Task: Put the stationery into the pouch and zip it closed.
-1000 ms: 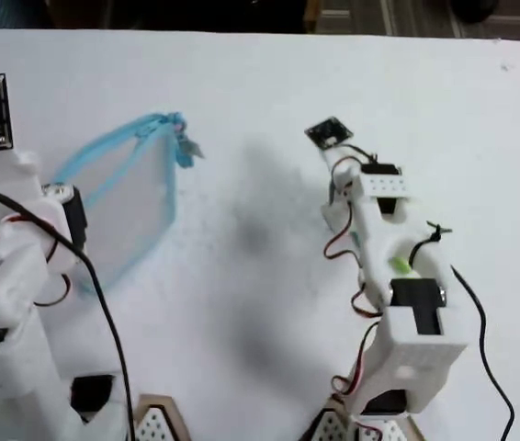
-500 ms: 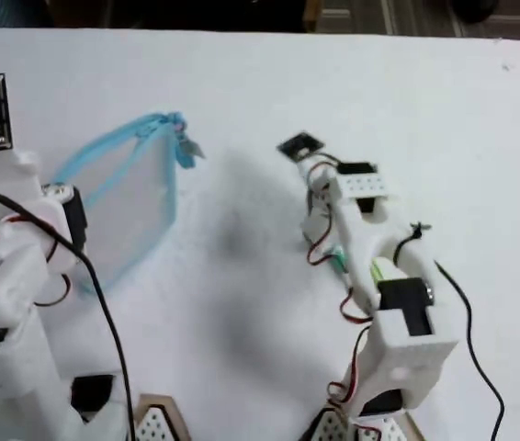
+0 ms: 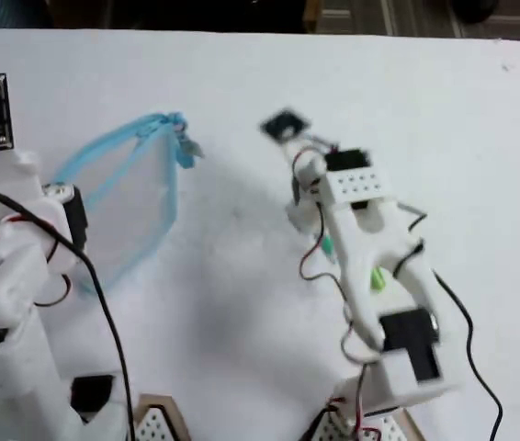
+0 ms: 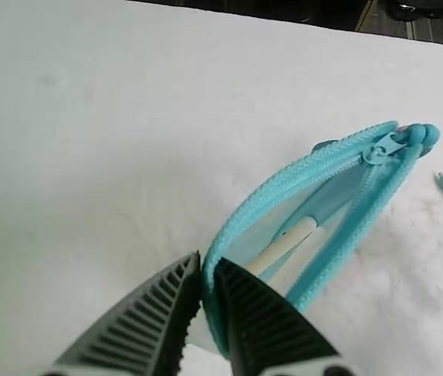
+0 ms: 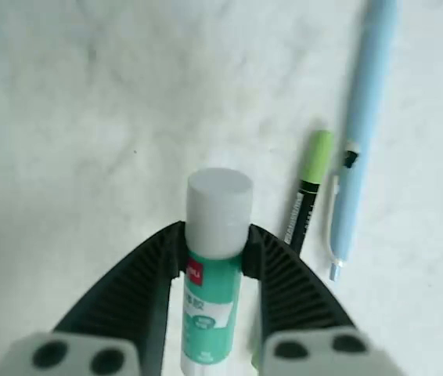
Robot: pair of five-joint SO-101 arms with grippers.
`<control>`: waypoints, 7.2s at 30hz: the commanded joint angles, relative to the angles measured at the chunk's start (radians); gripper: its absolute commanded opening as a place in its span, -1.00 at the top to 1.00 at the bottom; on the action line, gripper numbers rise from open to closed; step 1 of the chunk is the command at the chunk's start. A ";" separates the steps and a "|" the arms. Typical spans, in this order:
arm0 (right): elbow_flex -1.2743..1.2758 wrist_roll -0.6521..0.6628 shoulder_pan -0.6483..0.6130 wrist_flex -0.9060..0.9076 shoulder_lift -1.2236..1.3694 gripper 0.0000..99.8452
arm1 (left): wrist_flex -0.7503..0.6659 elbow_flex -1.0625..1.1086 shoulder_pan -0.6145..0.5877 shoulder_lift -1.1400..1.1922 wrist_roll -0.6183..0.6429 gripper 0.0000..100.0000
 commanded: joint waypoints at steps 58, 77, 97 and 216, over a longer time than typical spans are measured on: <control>0.017 -0.598 -0.607 -0.677 -0.533 0.37 | -0.028 -0.005 0.012 -0.010 -0.003 0.96; 0.074 0.084 0.165 -0.012 -0.170 0.37 | -0.026 -0.005 0.012 -0.012 -0.003 0.96; 0.071 0.081 0.168 -0.239 0.371 0.40 | -0.028 -0.003 0.010 -0.010 -0.003 0.96; 0.328 -0.724 -0.725 -0.674 -0.638 0.80 | -0.029 -0.006 0.010 -0.010 -0.003 0.96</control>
